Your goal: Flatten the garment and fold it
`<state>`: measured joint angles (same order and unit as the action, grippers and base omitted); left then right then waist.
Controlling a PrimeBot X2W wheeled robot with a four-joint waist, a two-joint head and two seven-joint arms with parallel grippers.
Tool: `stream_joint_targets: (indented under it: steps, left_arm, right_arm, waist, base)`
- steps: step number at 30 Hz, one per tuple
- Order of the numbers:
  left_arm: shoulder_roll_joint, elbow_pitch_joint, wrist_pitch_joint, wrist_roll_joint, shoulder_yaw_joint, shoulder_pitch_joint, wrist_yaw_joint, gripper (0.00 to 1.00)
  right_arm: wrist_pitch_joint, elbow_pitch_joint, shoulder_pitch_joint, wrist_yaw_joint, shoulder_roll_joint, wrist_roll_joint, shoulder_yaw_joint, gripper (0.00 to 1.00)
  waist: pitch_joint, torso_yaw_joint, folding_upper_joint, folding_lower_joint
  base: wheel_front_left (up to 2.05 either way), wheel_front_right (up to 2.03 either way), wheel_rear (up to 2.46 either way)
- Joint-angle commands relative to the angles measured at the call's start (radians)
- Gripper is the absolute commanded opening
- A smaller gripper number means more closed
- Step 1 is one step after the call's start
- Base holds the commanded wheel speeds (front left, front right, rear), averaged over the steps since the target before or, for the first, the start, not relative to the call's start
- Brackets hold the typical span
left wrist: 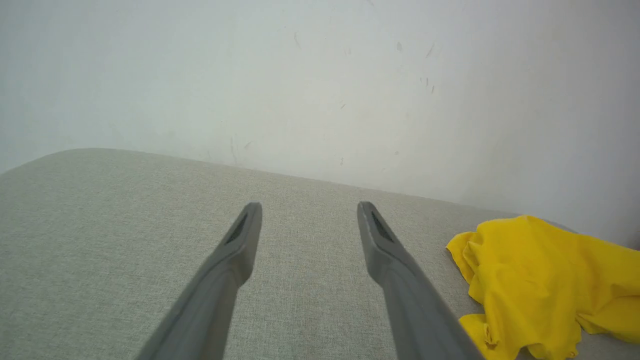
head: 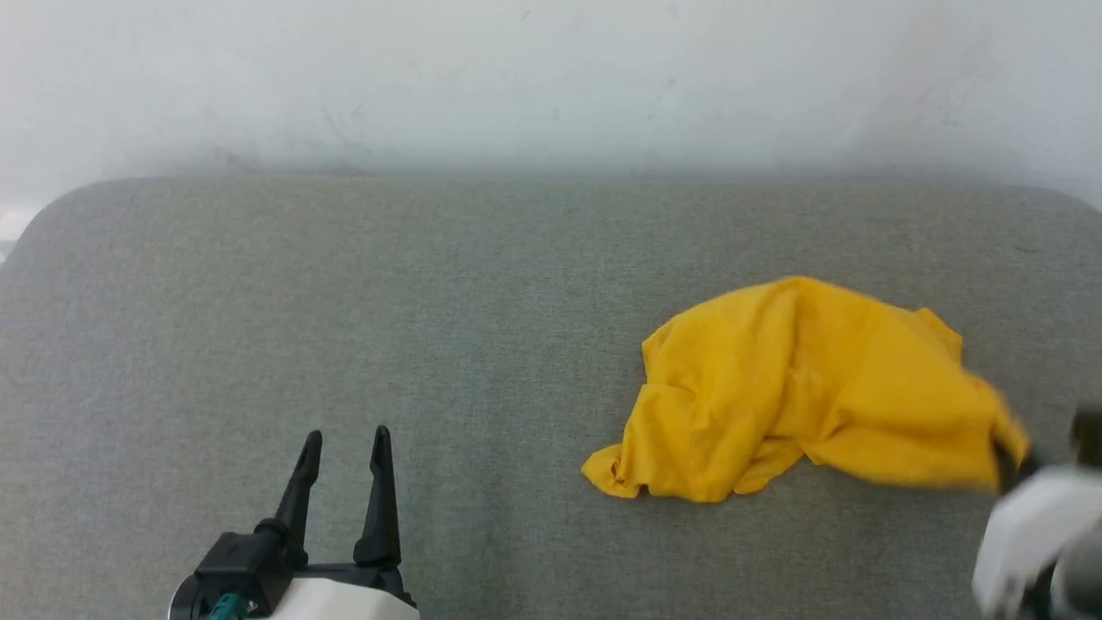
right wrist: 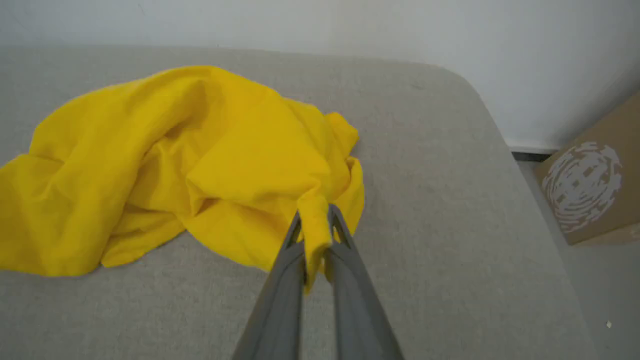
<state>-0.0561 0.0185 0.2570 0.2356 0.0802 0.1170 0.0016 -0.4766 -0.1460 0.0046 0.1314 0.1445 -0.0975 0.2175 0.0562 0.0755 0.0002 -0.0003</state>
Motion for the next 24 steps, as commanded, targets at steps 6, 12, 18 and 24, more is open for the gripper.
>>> stream_joint_targets:
  steps: [6, 12, 18, 24]
  left_arm:
    - [-0.002, -0.009, 0.005, -0.01, 0.001, 0.007, -0.008, 1.0]
    - [-0.004, -0.016, 0.005, -0.011, 0.007, -0.002, -0.008, 1.0]
    - [-0.002, -0.015, 0.005, -0.002, 0.015, -0.021, -0.007, 1.0]
    - [0.0, -0.02, 0.005, 0.007, 0.021, -0.041, -0.009, 1.0]
  right_arm:
    - [-0.005, 0.02, 0.246, -0.001, -0.077, 0.006, 0.005, 0.0]
    - [0.059, 0.012, 0.187, -0.001, -0.088, 0.008, -0.019, 1.0]
    - [0.065, -0.049, 0.045, -0.001, -0.056, 0.0, -0.125, 1.0]
    - [-0.05, 0.039, -0.039, -0.001, -0.048, -0.044, -0.247, 1.0]
  waist:
    - [-0.011, -0.027, -0.0002, 0.0003]
    - [-0.013, -0.03, -0.0002, 0.0003]
    - [0.01, 0.013, -0.0002, 0.0003]
    - [0.049, 0.084, -0.0002, 0.0003]
  base:
    - [0.0, 0.0, 0.0]
    - [0.0, 0.0, 0.0]
    - [0.0, 0.0, 0.0]
    - [0.0, 0.0, 0.0]
